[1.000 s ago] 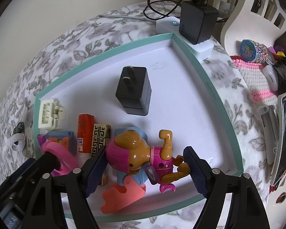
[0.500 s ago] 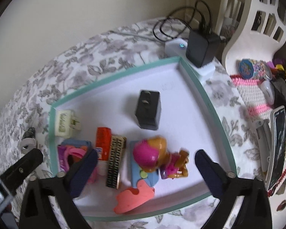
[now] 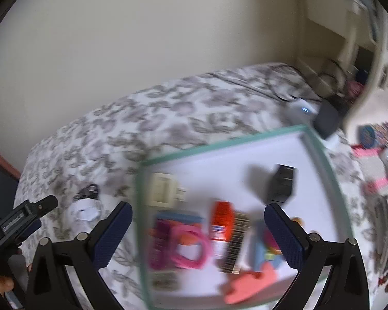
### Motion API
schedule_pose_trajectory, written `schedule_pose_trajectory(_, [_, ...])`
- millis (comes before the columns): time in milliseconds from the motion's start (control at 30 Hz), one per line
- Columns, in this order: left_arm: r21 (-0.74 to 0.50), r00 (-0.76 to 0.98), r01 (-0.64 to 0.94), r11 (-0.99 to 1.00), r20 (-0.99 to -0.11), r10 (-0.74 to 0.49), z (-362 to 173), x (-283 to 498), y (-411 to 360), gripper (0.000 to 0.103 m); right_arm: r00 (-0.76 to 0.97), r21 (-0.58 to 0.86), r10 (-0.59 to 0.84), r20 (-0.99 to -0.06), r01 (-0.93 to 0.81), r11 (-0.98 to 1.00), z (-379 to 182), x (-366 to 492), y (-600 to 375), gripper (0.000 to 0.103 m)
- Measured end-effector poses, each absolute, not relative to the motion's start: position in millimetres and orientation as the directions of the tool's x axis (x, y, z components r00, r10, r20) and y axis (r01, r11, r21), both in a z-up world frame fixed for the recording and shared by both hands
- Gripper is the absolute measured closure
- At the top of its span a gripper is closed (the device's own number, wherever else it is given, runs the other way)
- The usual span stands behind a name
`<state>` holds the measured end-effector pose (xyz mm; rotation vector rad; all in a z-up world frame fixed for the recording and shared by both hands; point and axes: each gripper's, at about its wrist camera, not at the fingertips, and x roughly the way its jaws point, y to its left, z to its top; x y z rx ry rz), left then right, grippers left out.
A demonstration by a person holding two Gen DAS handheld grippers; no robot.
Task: Organize rigid objects
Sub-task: 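Withdraw both tools to the black toy car and white bracelet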
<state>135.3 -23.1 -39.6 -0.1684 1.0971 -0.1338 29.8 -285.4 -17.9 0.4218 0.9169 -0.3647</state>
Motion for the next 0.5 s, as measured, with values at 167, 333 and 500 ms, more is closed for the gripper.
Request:
schedule_pose_trajectory(167, [-0.216, 0.447, -0.057, 0.975, -0.878, -0.169, -44.6, 149.4, 19.8, 0.006, 0.581, 0.209, -0.064, -0.812, 0.391, 0.896, -16.3, 58.6, -244.5, 0.000])
schedule_pose_trajectory(333, [-0.209, 0.423, -0.114, 0.971, -0.895, -0.143, -57.3, 158.9, 45.6, 0.006, 0.567, 0.182, -0.020, -0.823, 0.297, 0.937, -28.5, 90.4, -197.7, 0.000])
schedule_pose_trajectory(500, [-0.211, 0.379, -0.155, 0.965, -0.915, -0.139, -81.4, 169.2, 62.1, 0.006, 0.534, 0.137, -0.002, -0.846, 0.220, 0.966, -49.8, 113.7, -162.9, 0.000])
